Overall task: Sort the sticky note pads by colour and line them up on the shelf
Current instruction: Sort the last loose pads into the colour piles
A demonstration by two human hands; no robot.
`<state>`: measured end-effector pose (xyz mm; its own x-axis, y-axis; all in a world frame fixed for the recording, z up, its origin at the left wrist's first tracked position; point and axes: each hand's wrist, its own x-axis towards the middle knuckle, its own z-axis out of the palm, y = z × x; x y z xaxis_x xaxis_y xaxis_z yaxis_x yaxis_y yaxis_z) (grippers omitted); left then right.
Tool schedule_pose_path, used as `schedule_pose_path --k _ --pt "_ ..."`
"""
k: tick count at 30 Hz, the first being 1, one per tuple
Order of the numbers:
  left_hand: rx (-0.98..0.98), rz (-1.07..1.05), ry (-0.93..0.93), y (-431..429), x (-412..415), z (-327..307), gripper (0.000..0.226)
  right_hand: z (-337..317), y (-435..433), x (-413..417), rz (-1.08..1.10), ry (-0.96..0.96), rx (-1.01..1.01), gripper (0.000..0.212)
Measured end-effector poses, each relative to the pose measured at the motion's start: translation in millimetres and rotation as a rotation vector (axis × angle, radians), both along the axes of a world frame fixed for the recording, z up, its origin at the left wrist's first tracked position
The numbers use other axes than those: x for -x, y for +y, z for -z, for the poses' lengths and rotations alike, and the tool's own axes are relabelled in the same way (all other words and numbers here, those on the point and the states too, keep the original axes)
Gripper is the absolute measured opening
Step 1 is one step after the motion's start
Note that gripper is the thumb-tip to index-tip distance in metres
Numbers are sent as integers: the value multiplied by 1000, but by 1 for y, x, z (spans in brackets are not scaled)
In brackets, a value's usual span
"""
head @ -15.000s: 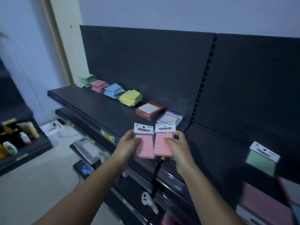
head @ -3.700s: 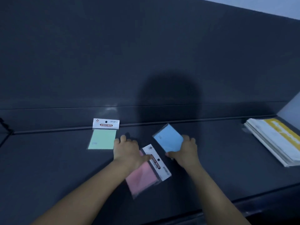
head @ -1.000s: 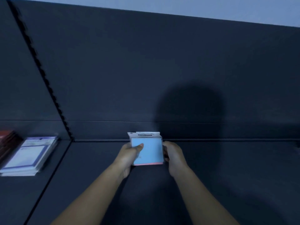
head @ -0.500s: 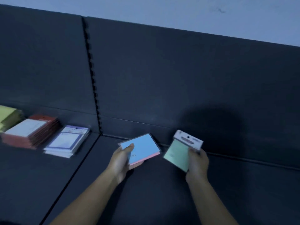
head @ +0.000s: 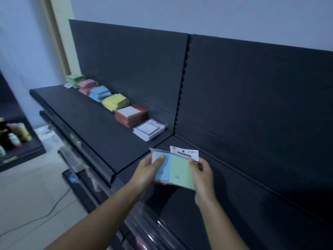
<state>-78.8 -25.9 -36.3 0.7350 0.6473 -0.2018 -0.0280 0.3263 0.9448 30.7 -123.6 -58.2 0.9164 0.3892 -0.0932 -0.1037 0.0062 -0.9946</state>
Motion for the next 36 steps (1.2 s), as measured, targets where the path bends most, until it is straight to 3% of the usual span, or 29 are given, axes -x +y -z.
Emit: schedule_pose_path --k 8,16,22,36 --pt "-117 -92 46 50 74 -15 22 -7 79 69 -244 89 38 21" --pt "49 -249 25 145 167 -19 26 -13 188 150 -318 90 57 19" --pt "-56 -265 23 219 230 -15 20 -15 260 208 -353 161 26 25" --pt "-74 -321 57 358 245 -3 23 -4 400 220 -376 169 92 28"
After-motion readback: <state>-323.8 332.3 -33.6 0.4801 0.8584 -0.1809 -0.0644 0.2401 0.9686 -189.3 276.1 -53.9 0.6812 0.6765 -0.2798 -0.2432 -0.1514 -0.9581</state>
